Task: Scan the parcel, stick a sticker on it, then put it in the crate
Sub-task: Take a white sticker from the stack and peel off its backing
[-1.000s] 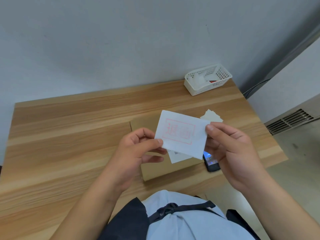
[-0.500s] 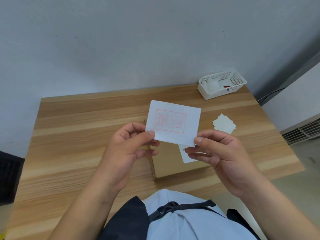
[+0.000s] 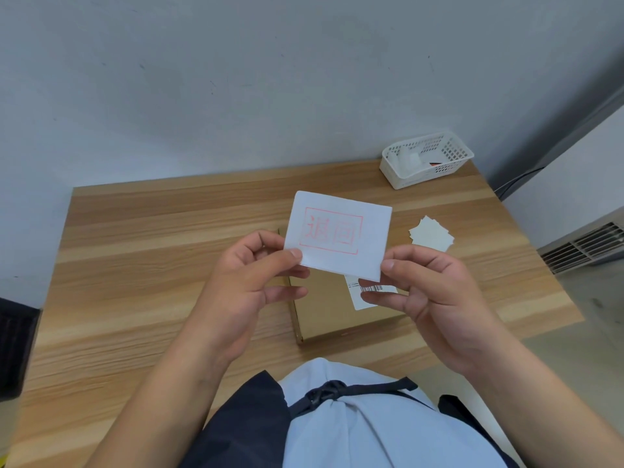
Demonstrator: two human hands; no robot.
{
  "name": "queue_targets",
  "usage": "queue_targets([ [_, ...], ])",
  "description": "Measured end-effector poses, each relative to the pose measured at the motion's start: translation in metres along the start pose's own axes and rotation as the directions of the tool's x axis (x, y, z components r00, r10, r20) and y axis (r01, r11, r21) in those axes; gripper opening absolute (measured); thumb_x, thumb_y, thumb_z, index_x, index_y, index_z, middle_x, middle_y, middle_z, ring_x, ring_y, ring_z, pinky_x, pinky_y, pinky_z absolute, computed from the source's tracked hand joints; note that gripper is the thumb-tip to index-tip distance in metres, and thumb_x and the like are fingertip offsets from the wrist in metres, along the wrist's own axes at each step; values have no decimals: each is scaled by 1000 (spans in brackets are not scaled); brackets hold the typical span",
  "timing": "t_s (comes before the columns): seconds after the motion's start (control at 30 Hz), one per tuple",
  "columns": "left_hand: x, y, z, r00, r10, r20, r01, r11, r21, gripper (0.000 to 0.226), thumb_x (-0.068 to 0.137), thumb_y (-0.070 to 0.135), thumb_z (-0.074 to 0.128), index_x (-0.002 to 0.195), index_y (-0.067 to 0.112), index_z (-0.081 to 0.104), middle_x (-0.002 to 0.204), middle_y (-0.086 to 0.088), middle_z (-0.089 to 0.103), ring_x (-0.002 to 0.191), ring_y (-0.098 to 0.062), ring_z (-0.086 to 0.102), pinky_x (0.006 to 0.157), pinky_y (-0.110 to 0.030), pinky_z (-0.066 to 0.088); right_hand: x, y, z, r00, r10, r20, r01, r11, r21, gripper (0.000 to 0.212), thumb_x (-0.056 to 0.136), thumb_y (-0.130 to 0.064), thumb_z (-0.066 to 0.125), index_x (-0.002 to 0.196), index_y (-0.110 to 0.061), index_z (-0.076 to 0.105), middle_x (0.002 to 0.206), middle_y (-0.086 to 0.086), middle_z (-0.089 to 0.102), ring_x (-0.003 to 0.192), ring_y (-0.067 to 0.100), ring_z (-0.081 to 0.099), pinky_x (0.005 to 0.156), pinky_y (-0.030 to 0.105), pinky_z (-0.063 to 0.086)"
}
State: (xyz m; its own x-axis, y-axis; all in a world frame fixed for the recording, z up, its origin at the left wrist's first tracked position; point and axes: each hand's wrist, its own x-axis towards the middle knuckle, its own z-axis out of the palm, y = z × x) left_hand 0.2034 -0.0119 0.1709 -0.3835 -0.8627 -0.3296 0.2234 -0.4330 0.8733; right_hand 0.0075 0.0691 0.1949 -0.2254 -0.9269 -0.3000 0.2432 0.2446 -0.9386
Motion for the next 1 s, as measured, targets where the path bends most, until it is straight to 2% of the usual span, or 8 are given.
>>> queue_targets([
  [0.17, 1, 0, 0, 1000, 0, -3, 0, 1000, 0, 7, 84, 5, 67, 83, 10, 62, 100, -17, 73, 72, -17, 67, 59, -30, 58, -1, 2, 0, 1000, 6, 10, -6, 1000, -2, 13, 75, -9, 66, 72, -14, 77, 94, 15, 76, 85, 27, 70, 79, 45, 59],
  [0.3, 0, 1, 0, 1000, 2, -8, -2, 1000, -3, 15, 74, 13, 71, 85, 10, 62, 96, -15, 72, 71, -16, 67, 59, -30, 58, -1, 4, 0, 1000, 18, 15, -19, 1000, 12, 14, 76, -9, 65, 71, -15, 77, 95, 14, 77, 86, 28, 69, 75, 44, 59],
  [0.47, 0, -1, -1, 1000, -5, -8, 5, 1000, 14, 6, 85, 5, 66, 87, 9, 62, 100, -16, 73, 72, -16, 67, 60, -30, 59, -2, 6, 1, 999, 37, 25, -38, 999, 22, 15, 77, -11, 64, 69, -15, 76, 100, 12, 77, 84, 24, 70, 69, 39, 59],
  [1.0, -3, -4, 4, 1000, 10, -17, -9, 1000, 14, 10, 87, 3, 65, 82, 12, 63, 97, -13, 74, 72, -16, 67, 60, -30, 58, -6, 10, -5, 999, 20, 31, -21, 999, 34, 14, 76, -11, 65, 72, -16, 77, 94, 9, 76, 83, 23, 68, 70, 41, 59],
])
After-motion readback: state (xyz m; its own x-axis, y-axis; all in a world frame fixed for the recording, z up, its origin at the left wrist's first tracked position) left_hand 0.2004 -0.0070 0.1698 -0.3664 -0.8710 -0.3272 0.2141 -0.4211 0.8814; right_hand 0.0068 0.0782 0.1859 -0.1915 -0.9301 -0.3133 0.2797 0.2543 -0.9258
